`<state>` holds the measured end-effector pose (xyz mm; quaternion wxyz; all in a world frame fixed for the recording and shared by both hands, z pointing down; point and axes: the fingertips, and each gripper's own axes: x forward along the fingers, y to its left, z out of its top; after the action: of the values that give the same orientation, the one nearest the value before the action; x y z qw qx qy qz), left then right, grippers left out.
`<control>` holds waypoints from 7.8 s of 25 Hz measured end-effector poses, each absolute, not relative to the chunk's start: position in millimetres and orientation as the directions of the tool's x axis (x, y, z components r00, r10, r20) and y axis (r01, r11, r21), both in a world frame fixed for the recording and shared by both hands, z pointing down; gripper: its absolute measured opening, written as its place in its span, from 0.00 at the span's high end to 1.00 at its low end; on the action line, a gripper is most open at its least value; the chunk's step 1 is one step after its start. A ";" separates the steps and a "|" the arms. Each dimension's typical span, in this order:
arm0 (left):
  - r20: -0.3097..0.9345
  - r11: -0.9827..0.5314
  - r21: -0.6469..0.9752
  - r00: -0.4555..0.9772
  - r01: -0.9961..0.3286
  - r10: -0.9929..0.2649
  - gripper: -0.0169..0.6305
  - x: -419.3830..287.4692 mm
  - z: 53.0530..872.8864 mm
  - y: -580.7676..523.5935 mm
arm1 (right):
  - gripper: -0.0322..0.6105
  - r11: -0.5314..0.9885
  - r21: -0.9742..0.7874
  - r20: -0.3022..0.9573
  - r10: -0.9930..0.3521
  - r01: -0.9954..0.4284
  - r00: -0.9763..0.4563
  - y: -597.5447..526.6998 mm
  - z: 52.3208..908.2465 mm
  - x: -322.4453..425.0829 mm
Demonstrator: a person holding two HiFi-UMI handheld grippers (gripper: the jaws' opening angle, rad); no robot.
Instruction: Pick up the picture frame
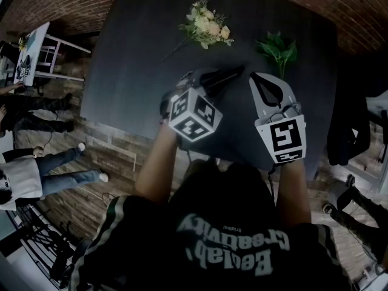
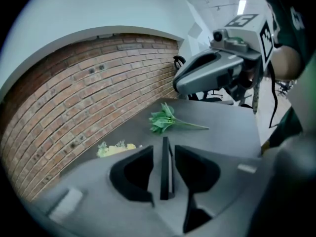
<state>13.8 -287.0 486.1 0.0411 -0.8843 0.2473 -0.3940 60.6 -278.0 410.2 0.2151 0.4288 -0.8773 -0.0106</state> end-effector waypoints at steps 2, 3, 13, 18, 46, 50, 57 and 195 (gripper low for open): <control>0.689 -0.881 -0.261 0.563 -0.394 -0.456 0.76 14.5 491.7 -288.7 | 0.94 0.636 0.201 0.374 -0.753 -0.745 -0.542 -279.5 413.7 59.7; 0.695 -0.884 -0.259 0.560 -0.389 -0.450 0.75 14.5 494.3 -289.7 | 0.94 0.637 0.199 0.376 -0.751 -0.745 -0.542 -280.3 415.1 59.1; 0.749 -0.906 -0.225 0.531 -0.358 -0.396 0.73 11.6 519.3 -299.1 | 0.94 0.642 0.186 0.396 -0.742 -0.744 -0.542 -287.5 426.8 61.0; 0.781 -0.922 -0.192 0.516 -0.338 -0.352 0.73 8.2 536.4 -301.8 | 0.94 0.643 0.182 0.405 -0.738 -0.744 -0.539 -292.0 432.5 60.9; 0.878 -0.942 -0.084 0.423 -0.324 -0.223 0.72 1.6 595.4 -307.8 | 0.94 0.632 0.167 0.441 -0.734 -0.757 -0.516 -301.2 446.6 68.1; 0.886 -0.941 -0.079 0.410 -0.329 -0.218 0.73 -1.2 600.4 -309.3 | 0.94 0.626 0.167 0.442 -0.738 -0.761 -0.510 -300.1 447.2 70.3; 0.895 -0.940 -0.061 0.399 -0.336 -0.200 0.75 -2.9 605.9 -308.6 | 0.94 0.612 0.167 0.442 -0.747 -0.773 -0.496 -298.7 446.6 75.2; 0.082 -0.635 -0.358 0.654 -0.685 -0.752 0.93 16.4 283.2 -285.3 | 0.94 0.596 0.236 0.091 -0.800 -0.767 -0.593 -271.2 283.9 54.0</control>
<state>16.4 -285.3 283.2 0.1494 -0.8971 0.4003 -0.1123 54.0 -271.2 283.9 0.0940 0.4411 -0.8884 -0.0862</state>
